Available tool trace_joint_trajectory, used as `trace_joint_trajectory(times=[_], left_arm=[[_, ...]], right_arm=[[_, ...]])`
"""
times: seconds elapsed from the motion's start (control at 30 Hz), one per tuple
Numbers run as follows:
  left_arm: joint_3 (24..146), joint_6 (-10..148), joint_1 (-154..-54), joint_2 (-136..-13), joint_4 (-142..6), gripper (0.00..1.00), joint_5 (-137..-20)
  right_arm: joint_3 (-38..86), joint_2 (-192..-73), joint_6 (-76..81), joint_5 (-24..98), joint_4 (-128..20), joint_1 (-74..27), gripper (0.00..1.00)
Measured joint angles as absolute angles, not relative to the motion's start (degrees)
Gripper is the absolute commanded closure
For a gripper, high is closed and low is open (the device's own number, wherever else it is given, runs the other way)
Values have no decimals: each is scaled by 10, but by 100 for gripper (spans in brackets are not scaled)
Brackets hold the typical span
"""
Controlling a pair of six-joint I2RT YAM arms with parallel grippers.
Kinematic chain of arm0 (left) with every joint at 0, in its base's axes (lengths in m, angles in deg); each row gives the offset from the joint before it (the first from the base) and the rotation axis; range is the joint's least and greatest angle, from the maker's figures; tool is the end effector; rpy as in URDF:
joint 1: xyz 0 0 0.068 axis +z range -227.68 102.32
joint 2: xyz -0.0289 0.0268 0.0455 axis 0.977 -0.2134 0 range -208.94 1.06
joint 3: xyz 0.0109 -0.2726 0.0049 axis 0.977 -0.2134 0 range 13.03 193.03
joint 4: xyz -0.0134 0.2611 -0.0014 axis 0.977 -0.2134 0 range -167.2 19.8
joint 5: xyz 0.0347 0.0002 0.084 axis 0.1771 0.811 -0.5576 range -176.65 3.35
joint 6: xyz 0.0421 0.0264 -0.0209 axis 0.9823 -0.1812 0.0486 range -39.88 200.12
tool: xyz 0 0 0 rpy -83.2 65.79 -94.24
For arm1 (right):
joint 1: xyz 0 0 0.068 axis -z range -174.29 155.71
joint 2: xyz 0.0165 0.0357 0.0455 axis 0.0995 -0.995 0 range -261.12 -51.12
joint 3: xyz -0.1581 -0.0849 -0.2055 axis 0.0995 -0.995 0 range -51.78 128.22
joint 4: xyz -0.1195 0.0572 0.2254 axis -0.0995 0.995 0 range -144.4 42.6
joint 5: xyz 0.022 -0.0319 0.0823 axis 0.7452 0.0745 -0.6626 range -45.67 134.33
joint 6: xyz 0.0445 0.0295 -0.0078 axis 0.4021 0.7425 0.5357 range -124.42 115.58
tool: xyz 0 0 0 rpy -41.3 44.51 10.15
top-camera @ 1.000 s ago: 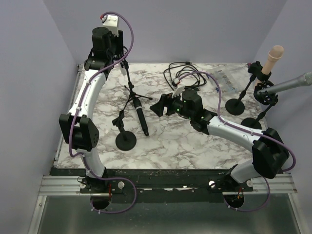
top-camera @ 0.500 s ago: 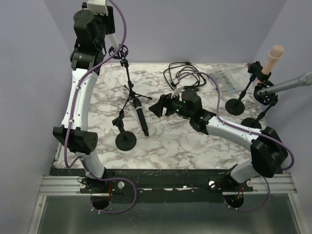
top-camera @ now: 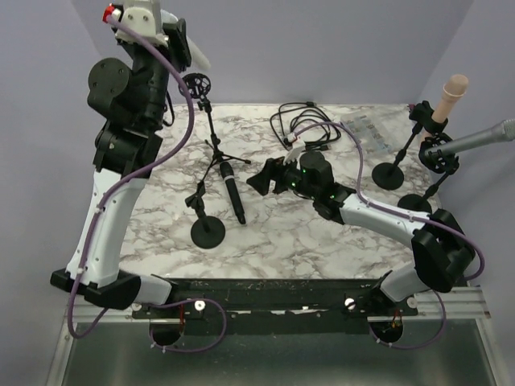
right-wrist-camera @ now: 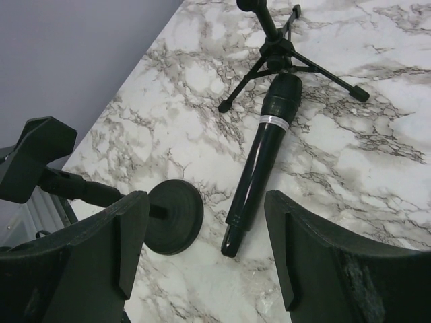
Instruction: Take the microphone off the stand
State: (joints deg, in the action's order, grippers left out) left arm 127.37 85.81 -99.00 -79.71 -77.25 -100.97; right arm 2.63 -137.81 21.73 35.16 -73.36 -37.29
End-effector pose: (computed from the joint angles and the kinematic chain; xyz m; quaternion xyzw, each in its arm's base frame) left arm 0.2320 -0.0811 0.6080 0.0187 0.5323 -0.0498 0.8449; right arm 0.2522 0.2430 0.2718 -0.1636 0.7661 0.4025 0.4735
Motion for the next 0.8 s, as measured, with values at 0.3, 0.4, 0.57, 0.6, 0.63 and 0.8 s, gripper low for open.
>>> trace_joint_trajectory(times=[0.3, 0.4, 0.57, 0.6, 0.63, 0.8], left_arm=[[1132, 687, -1012, -759, -863, 100, -933], [1117, 646, -1031, -806, -913, 100, -898], [1089, 594, -1068, -894, -986, 100, -854], [1084, 587, -1076, -911, -996, 100, -847], [1082, 579, -1084, -930, -1008, 100, -841], [1137, 559, -1110, -1043, -1060, 100, -836]], right_arm=[[-86, -1239, 221, 414, -792, -370, 24], [-130, -1171, 216, 448, -832, -370, 21], [-166, -1118, 210, 482, -884, -369, 21], [-166, -1120, 210, 483, -888, -369, 21], [-166, -1122, 210, 484, -891, -369, 21], [-166, -1142, 211, 483, -893, -369, 20]])
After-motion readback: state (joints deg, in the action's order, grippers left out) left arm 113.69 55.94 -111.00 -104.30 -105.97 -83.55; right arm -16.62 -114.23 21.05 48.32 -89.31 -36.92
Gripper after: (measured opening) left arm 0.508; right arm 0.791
